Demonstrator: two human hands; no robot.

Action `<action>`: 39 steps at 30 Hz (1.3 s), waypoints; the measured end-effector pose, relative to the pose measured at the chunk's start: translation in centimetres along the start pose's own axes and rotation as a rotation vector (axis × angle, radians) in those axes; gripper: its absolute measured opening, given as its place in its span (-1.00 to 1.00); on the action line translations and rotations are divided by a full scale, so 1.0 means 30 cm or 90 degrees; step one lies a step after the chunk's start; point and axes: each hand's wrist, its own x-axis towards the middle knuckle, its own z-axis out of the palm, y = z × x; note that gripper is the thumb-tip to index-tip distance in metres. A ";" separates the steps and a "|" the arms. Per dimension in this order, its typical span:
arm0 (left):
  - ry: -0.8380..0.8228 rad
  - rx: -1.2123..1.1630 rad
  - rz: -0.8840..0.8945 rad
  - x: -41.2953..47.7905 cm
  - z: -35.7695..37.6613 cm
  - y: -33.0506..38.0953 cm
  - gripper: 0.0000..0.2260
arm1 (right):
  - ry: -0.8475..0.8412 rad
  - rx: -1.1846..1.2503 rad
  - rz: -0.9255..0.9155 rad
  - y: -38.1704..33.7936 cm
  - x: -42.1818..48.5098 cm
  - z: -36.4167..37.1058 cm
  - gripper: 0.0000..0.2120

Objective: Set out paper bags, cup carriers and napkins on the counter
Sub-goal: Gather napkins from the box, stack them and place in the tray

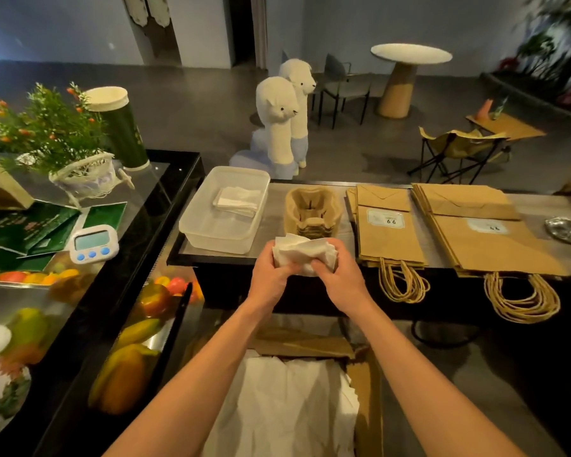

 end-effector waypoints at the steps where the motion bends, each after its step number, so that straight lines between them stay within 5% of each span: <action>1: 0.003 0.008 0.005 0.016 0.008 0.009 -0.57 | -0.003 -0.011 -0.006 -0.002 0.017 -0.010 -0.69; 20: 0.030 0.054 0.020 0.249 0.062 0.038 -0.65 | -0.045 -0.028 -0.027 0.039 0.266 -0.045 -0.65; 29: -0.027 0.096 0.036 0.255 0.057 -0.010 -0.32 | -0.012 0.035 0.013 0.086 0.255 -0.004 -0.40; 35: -0.021 0.122 0.059 0.260 0.042 -0.027 -0.28 | 0.174 -0.025 -0.092 0.114 0.259 0.011 -0.70; 39: -0.017 0.116 0.057 0.263 0.042 -0.031 -0.33 | 0.170 -0.112 -0.187 0.133 0.263 -0.011 -0.80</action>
